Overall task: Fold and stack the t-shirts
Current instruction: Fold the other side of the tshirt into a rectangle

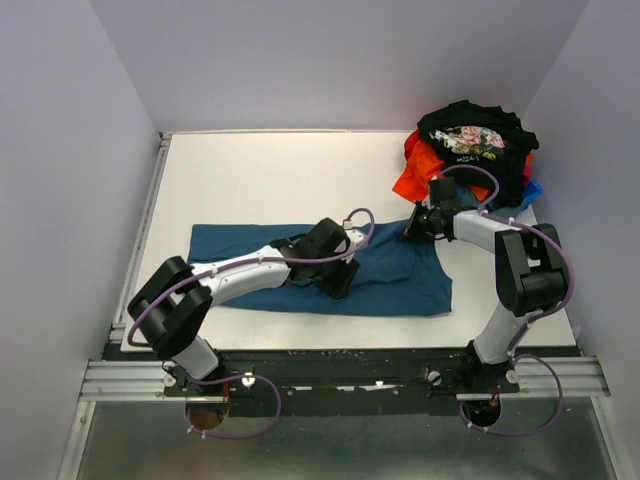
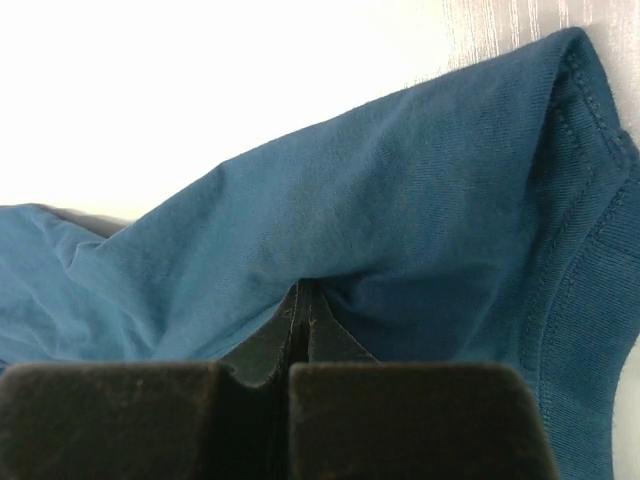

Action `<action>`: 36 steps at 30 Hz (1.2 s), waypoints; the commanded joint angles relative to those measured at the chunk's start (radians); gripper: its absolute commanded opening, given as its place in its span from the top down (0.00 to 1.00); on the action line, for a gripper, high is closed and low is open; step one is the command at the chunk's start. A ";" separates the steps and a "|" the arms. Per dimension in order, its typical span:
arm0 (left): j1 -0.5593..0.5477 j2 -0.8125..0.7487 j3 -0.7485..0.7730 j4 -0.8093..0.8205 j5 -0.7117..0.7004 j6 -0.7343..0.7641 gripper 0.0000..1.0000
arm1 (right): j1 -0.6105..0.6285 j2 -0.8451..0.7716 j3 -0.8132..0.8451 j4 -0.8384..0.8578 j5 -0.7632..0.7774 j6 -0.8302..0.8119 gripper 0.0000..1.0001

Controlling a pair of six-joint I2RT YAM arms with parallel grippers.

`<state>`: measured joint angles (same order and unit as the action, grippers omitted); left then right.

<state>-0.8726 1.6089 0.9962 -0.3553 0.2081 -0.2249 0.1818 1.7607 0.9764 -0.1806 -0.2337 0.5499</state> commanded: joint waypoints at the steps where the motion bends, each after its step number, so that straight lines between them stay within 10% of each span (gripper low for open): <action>1: -0.003 -0.118 -0.036 0.140 0.096 -0.037 0.39 | -0.005 -0.038 -0.001 -0.008 0.011 -0.002 0.97; 20: 0.132 0.433 0.539 0.101 0.082 -0.202 0.44 | 0.002 -0.241 -0.283 0.076 -0.223 -0.016 0.69; 36: 0.216 0.755 0.883 -0.020 0.165 -0.202 0.47 | 0.050 -0.428 -0.527 0.124 -0.385 0.071 0.82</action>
<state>-0.6720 2.3066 1.8088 -0.3401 0.3290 -0.4168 0.2180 1.3857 0.5041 -0.0681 -0.5583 0.5877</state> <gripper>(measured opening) 0.538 0.239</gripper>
